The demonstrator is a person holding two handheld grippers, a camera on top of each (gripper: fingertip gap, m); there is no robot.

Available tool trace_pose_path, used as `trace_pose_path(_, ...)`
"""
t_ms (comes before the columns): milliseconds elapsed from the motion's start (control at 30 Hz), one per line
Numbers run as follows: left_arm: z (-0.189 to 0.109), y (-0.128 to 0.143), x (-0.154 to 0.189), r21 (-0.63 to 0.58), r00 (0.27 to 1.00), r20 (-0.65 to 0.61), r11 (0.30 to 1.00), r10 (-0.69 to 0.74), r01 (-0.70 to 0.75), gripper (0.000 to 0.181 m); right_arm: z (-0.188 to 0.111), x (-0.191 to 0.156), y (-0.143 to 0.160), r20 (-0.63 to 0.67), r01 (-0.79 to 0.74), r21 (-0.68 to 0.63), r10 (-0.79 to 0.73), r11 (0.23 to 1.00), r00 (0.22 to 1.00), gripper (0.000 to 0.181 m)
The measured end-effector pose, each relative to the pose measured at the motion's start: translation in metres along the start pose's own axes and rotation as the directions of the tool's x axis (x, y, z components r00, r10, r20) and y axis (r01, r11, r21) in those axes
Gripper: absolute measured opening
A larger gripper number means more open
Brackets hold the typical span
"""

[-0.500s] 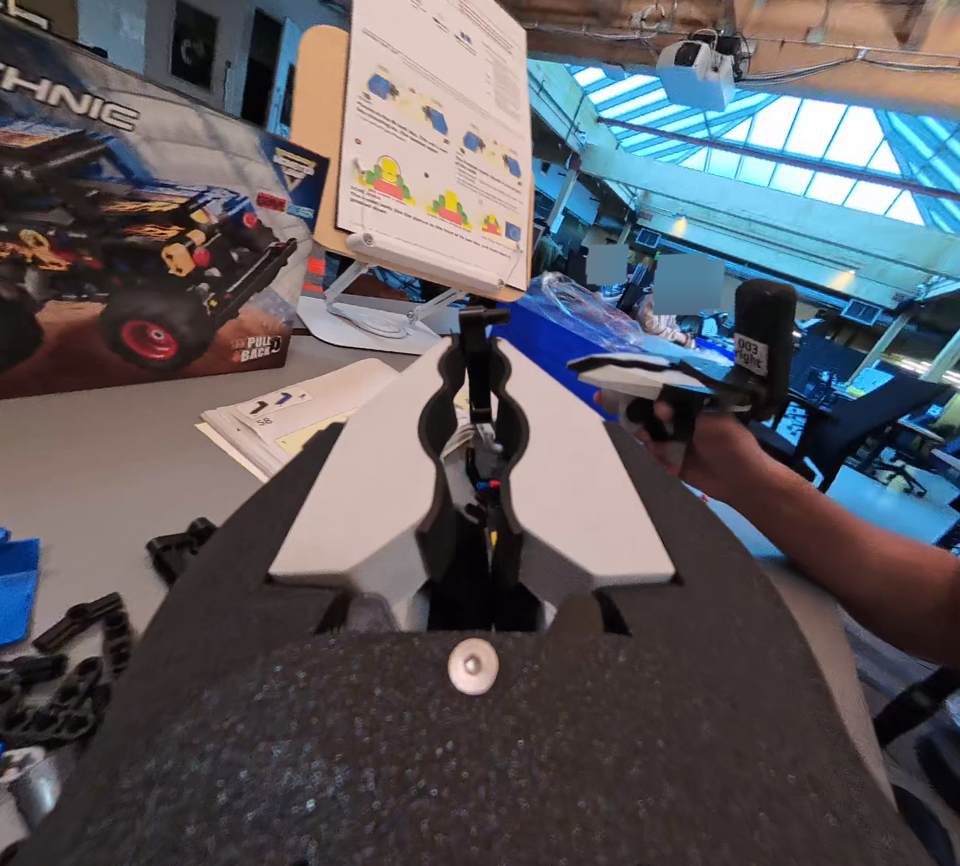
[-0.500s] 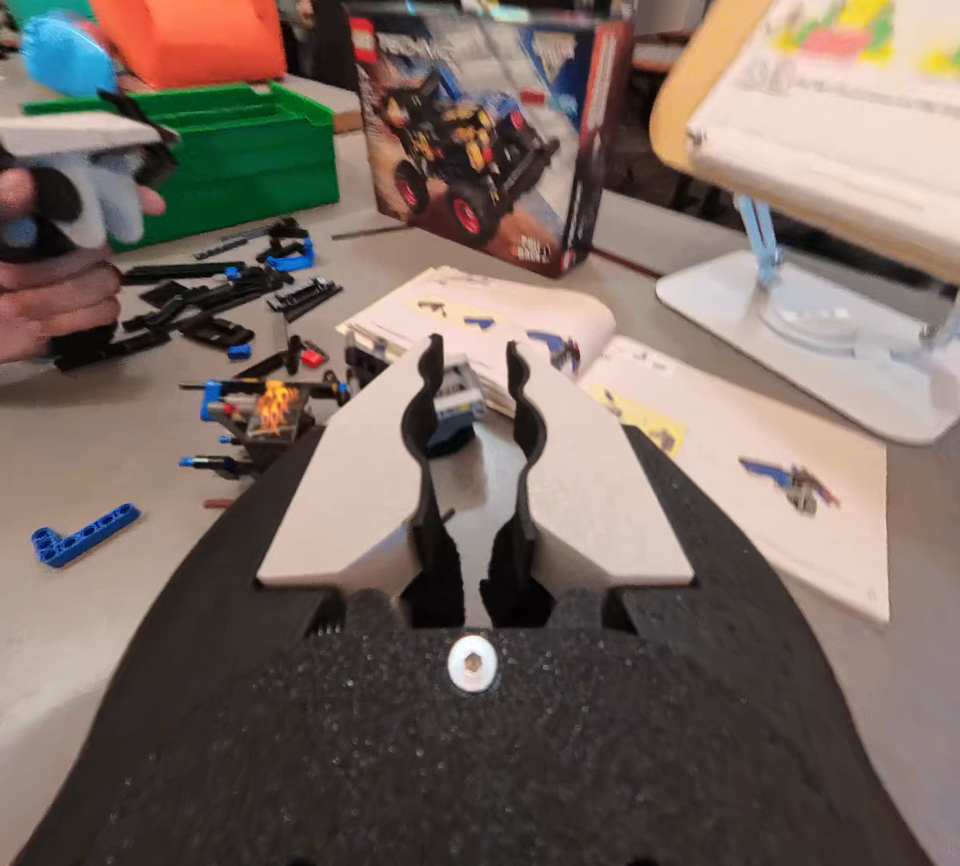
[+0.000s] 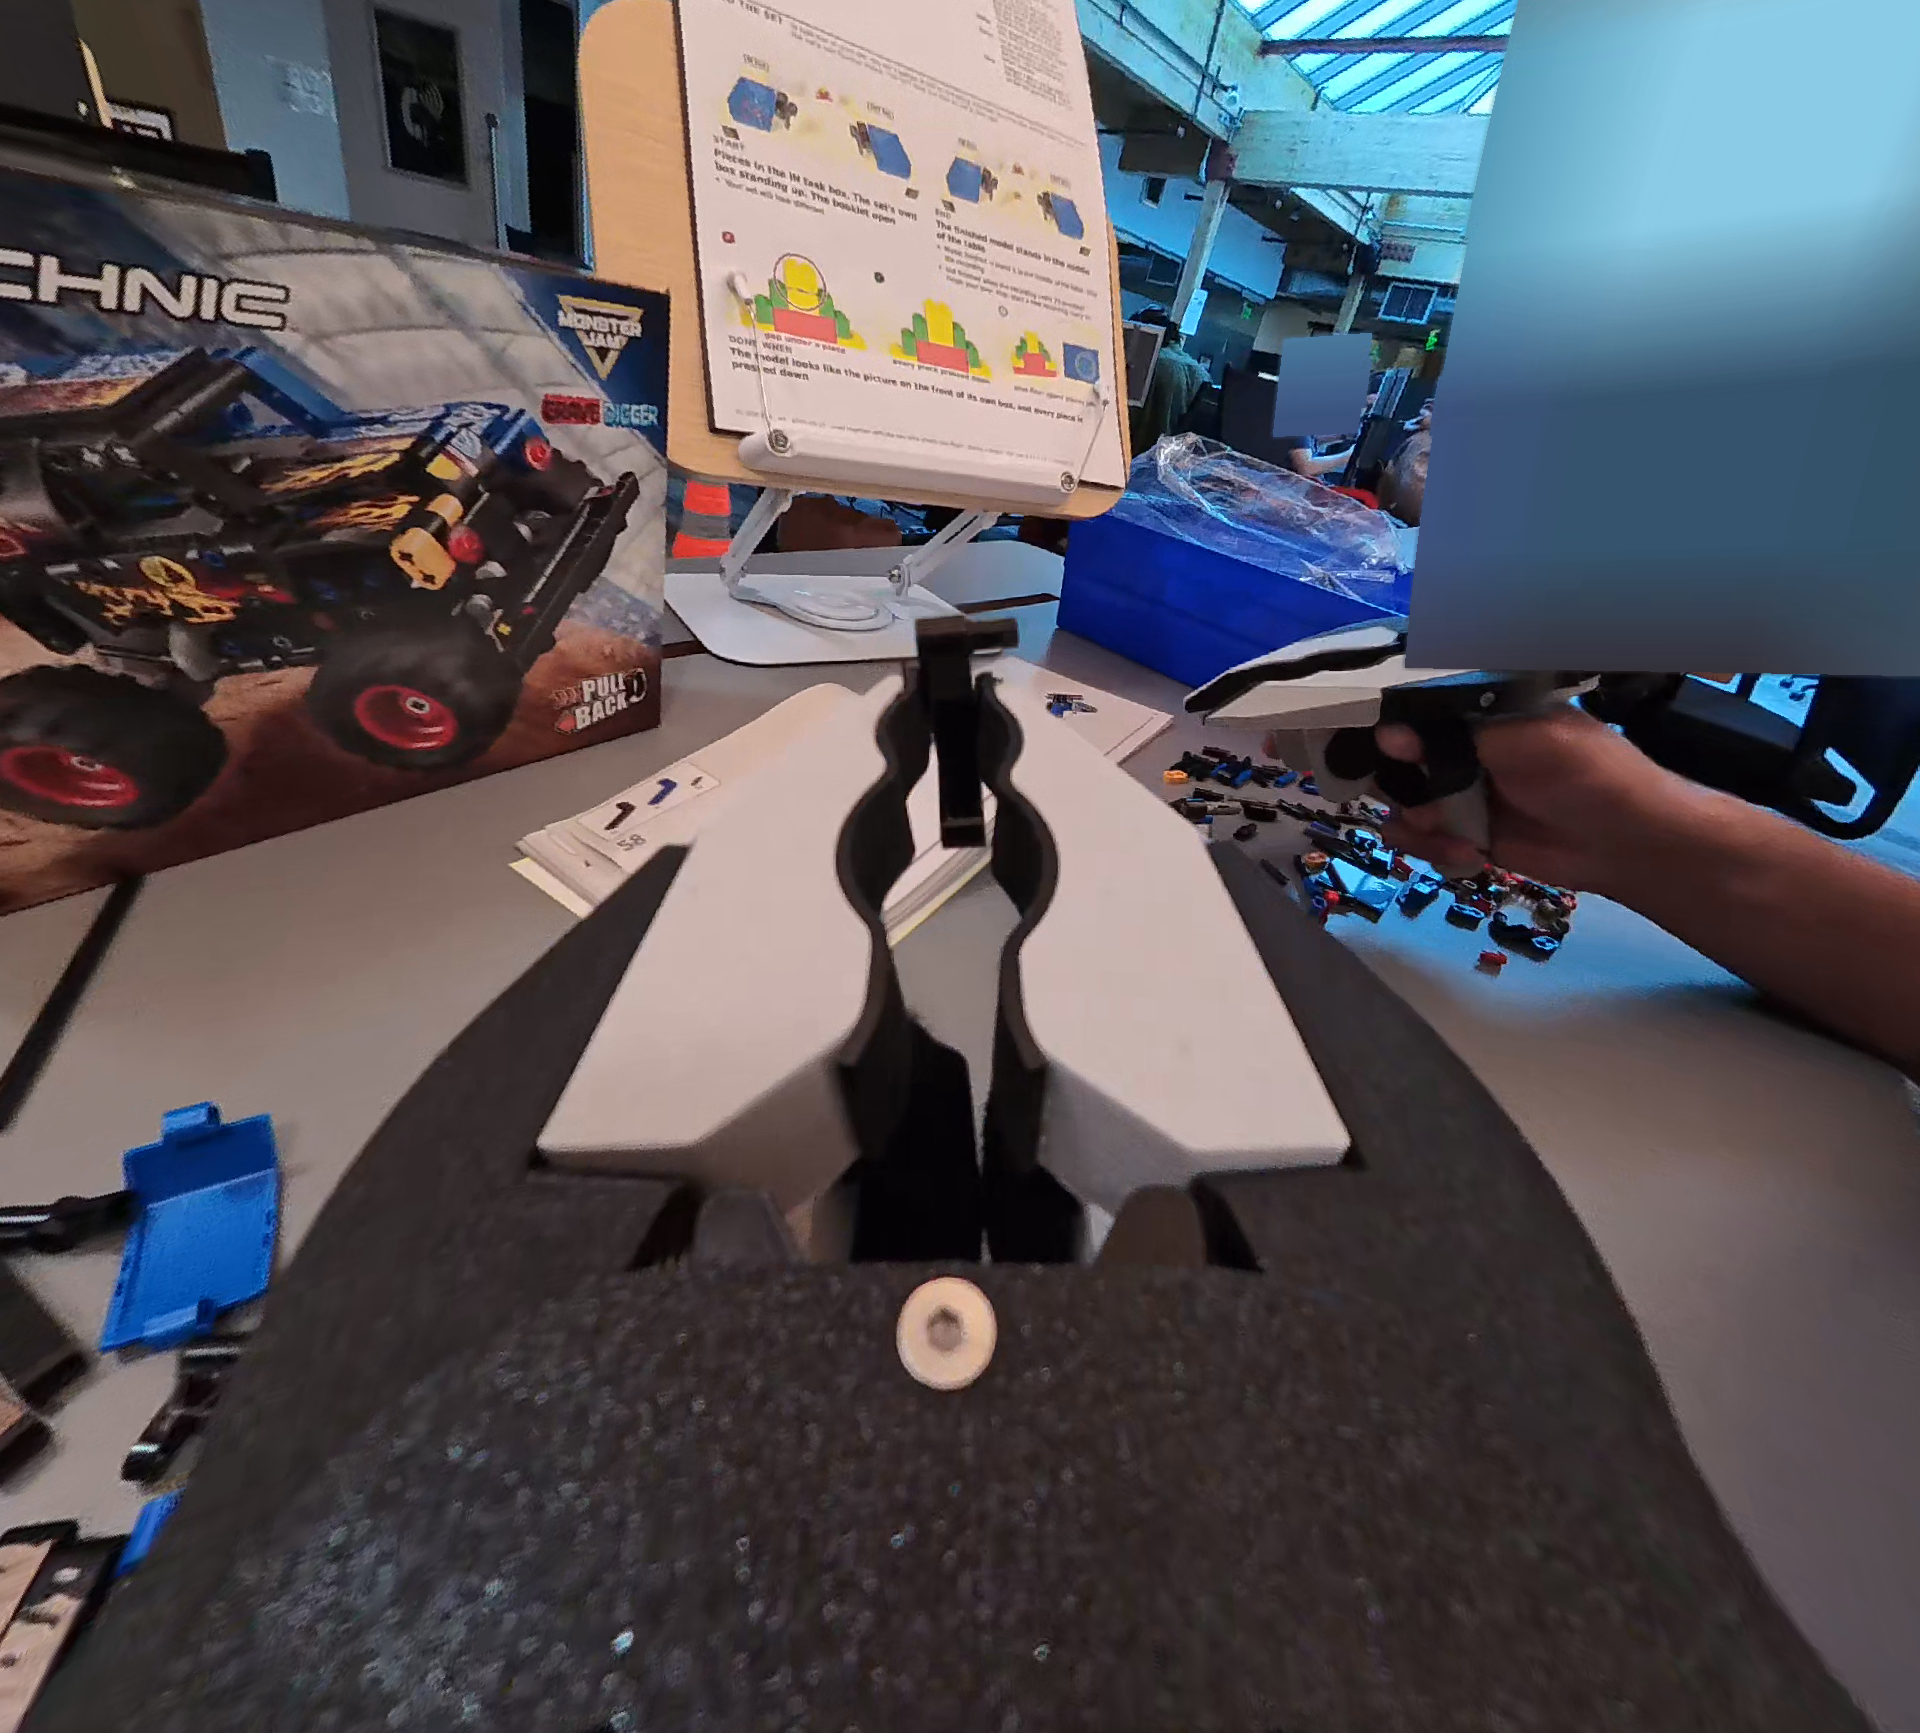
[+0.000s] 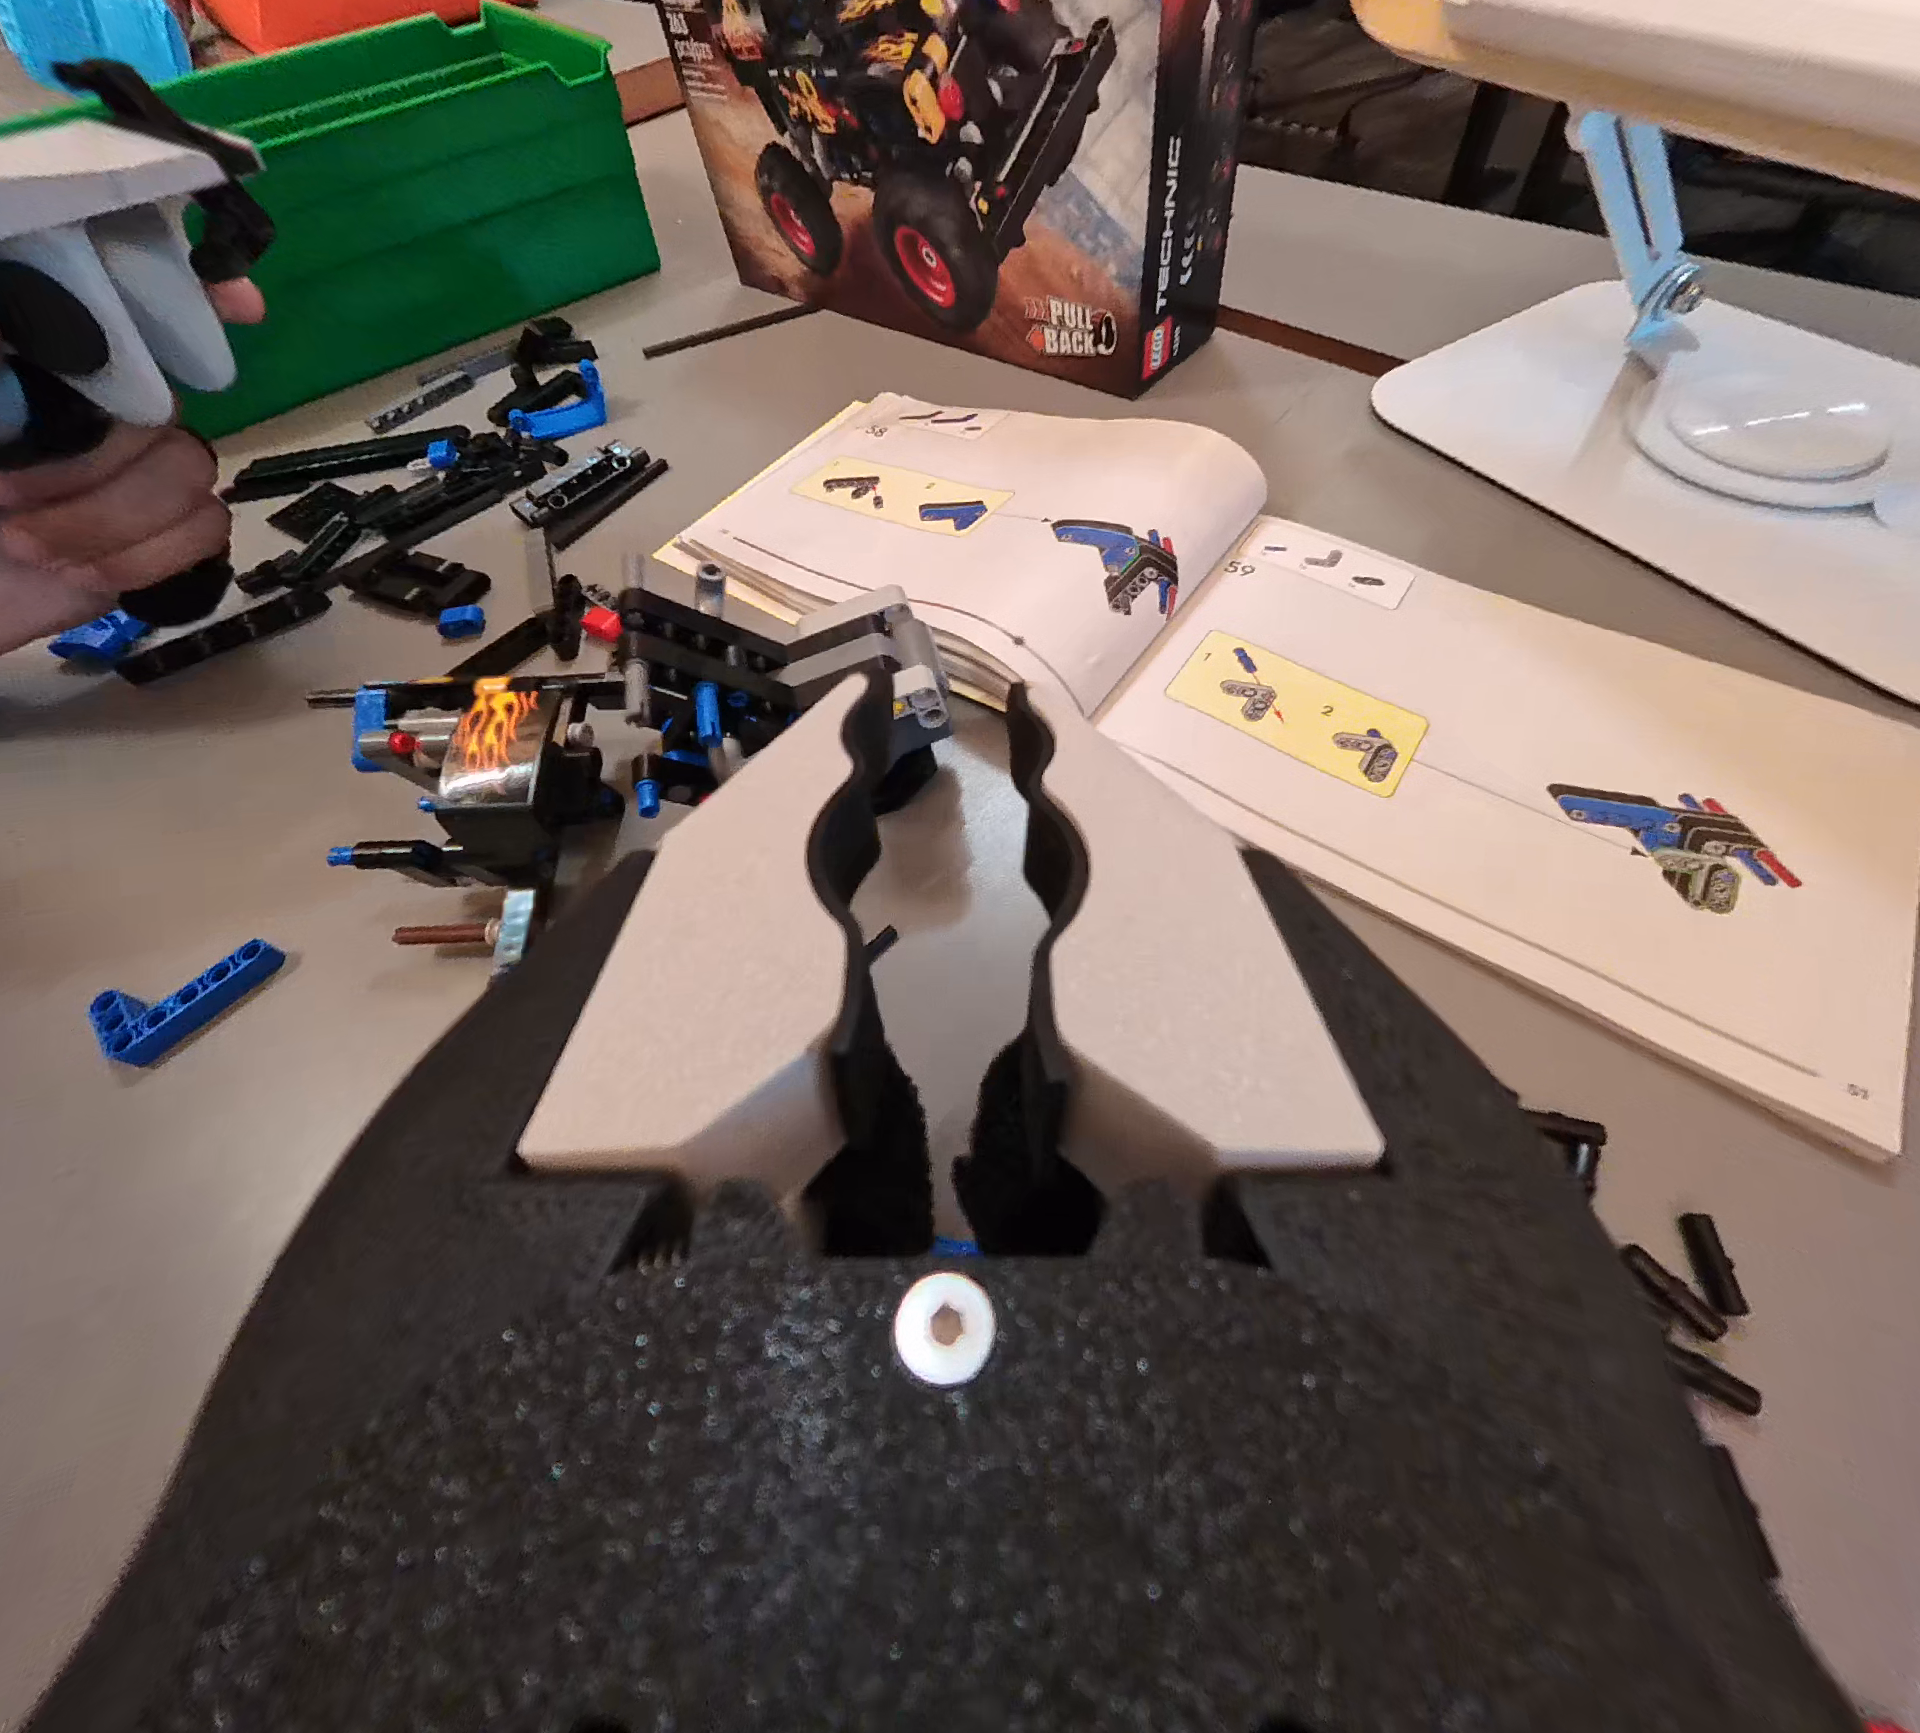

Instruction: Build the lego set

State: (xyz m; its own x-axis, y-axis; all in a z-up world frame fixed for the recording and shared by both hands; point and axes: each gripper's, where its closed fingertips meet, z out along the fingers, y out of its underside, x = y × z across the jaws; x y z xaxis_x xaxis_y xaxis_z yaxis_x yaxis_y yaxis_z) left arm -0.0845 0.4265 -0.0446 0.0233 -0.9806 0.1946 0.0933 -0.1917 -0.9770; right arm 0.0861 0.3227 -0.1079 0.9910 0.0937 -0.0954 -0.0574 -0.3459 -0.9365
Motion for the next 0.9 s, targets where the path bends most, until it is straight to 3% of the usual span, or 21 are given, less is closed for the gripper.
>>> trace_pose_path(233,0.004,0.004,0.007,-0.012,0.999,-0.040,1.000,-0.022,0.021,0.006,-0.006,-0.017,-0.013,0.010,0.140,0.051,-0.141,0.989,0.990,0.019)
trace_pose_path(467,0.005,0.008,0.025,-0.019,0.993,-0.072,0.995,0.097,-0.099,0.006,-0.011,-0.057,-0.023,0.071,0.257,0.109,-0.265,0.960,0.962,0.016)
trace_pose_path(667,0.003,0.010,0.047,-0.030,0.965,-0.102,0.968,0.243,-0.247,0.006,-0.017,-0.128,0.006,0.395,0.287,-0.002,-0.262,0.958,0.880,0.022)
trace_pose_path(767,-0.001,-0.002,0.079,0.012,0.982,-0.174,0.997,0.074,-0.073,0.006,-0.023,-0.175,0.003,0.529,0.207,0.011,-0.182,0.978,0.829,0.025)
trace_pose_path(900,-0.005,-0.008,0.119,0.047,0.930,-0.312,0.974,-0.195,0.220,0.006,-0.014,-0.197,-0.013,0.546,0.075,0.032,-0.080,0.997,0.834,0.027)
